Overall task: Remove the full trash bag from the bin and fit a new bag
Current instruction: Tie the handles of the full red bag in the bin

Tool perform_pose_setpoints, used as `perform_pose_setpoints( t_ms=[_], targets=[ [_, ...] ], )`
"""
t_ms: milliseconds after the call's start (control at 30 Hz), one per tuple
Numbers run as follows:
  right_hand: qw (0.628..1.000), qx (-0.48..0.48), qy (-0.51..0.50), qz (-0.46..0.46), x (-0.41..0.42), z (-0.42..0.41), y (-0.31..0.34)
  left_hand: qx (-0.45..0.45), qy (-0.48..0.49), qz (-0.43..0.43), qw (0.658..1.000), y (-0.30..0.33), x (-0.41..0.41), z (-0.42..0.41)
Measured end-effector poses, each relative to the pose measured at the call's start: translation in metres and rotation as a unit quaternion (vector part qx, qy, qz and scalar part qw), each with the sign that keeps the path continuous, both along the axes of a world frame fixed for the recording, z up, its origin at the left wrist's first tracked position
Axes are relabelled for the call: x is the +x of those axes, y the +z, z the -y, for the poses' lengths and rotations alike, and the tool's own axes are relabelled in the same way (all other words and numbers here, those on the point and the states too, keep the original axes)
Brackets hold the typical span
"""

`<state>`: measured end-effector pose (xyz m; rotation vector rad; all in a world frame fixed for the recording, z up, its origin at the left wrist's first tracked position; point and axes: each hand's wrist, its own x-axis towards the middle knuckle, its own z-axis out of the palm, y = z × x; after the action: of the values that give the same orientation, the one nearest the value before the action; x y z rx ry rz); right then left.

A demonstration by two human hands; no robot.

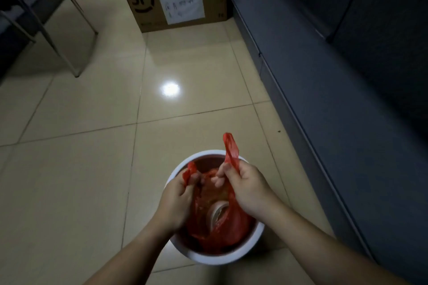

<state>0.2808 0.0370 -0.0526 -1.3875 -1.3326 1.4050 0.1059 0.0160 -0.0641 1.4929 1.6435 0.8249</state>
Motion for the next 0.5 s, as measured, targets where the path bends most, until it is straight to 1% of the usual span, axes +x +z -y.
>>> perform_pose_setpoints(
  t_ms=[67, 167, 200, 233, 267, 333, 367, 400, 500],
  targets=[
    [0.999, -0.003, -0.038, -0.020, -0.005, -0.006, -0.008, -0.013, 0.016, 0.062, 0.998, -0.002, 0.009, -0.001],
    [0.995, -0.042, -0.081, -0.043, -0.009, -0.007, -0.014, -0.070, 0.014, 0.177, 0.982, -0.002, 0.012, -0.003],
    [0.993, -0.052, -0.091, -0.052, -0.009, -0.006, -0.014, -0.085, 0.005, 0.182, 0.980, 0.000, 0.010, -0.004],
    [0.991, -0.066, -0.099, -0.069, -0.007, -0.003, -0.012, -0.105, -0.013, 0.169, 0.980, 0.000, 0.007, -0.003],
    [0.987, -0.082, -0.106, -0.089, -0.005, -0.002, -0.010, -0.110, -0.041, 0.136, 0.984, 0.000, 0.005, -0.002],
    [0.983, -0.090, -0.118, -0.106, -0.003, -0.001, -0.006, -0.089, -0.089, 0.059, 0.990, 0.003, 0.001, 0.001],
    [0.985, -0.086, -0.119, -0.095, -0.004, -0.002, -0.007, -0.076, -0.096, 0.037, 0.992, 0.002, -0.001, 0.001],
    [0.988, -0.077, -0.112, -0.067, -0.004, -0.001, -0.008, -0.073, -0.092, 0.037, 0.992, 0.005, -0.002, 0.002],
    [0.996, -0.024, -0.041, 0.082, -0.005, 0.004, -0.012, -0.080, -0.072, 0.090, 0.990, 0.005, -0.008, 0.006]
  ],
)
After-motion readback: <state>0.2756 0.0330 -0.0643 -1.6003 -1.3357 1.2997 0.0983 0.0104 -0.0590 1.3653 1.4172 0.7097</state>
